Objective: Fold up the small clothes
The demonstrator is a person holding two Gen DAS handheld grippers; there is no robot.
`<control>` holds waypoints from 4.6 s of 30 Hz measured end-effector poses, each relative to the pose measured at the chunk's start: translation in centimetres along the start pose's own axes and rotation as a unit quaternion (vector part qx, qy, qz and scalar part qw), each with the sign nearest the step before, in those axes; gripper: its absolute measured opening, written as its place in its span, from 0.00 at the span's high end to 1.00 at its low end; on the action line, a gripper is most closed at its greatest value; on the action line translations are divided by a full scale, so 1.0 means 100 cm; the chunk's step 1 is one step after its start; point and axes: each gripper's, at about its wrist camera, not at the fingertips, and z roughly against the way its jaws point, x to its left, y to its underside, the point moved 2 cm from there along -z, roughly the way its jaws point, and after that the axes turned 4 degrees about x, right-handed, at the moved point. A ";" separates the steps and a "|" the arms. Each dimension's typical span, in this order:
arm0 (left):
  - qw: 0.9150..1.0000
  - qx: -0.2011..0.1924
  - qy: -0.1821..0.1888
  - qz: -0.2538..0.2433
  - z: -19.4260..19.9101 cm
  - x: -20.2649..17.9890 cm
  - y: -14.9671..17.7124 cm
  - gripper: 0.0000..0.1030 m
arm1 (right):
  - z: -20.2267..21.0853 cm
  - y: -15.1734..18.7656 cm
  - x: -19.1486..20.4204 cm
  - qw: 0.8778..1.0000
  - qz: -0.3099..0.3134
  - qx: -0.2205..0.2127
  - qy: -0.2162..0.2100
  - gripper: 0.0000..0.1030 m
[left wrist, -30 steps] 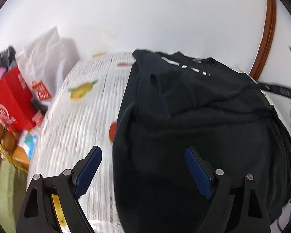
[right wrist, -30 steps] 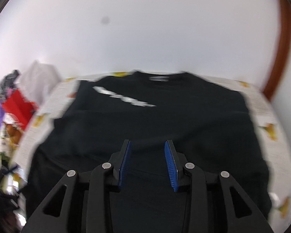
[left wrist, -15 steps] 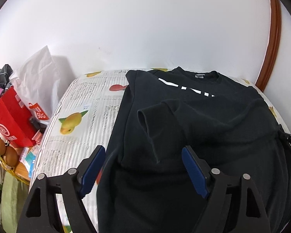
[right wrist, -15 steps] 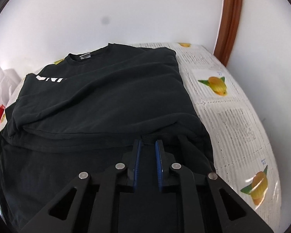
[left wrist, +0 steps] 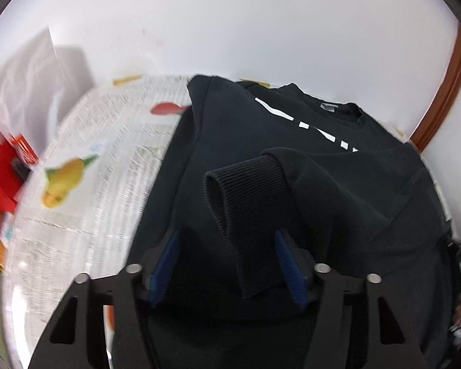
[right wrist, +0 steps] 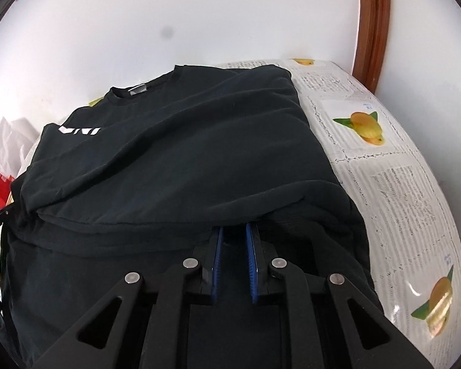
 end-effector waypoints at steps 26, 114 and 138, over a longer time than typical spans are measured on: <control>1.000 0.005 -0.019 -0.012 0.015 0.011 0.018 0.83 | 0.059 -0.016 0.020 0.995 0.059 -0.086 -0.004 0.65; 0.999 -0.008 -0.012 -0.035 0.145 0.012 0.217 0.91 | 0.131 0.202 -0.018 0.995 0.027 -0.087 0.027 0.91; 0.995 -0.093 0.036 -0.014 0.199 0.007 0.134 0.92 | 0.185 0.122 -0.001 0.984 -0.003 -0.170 -0.045 0.91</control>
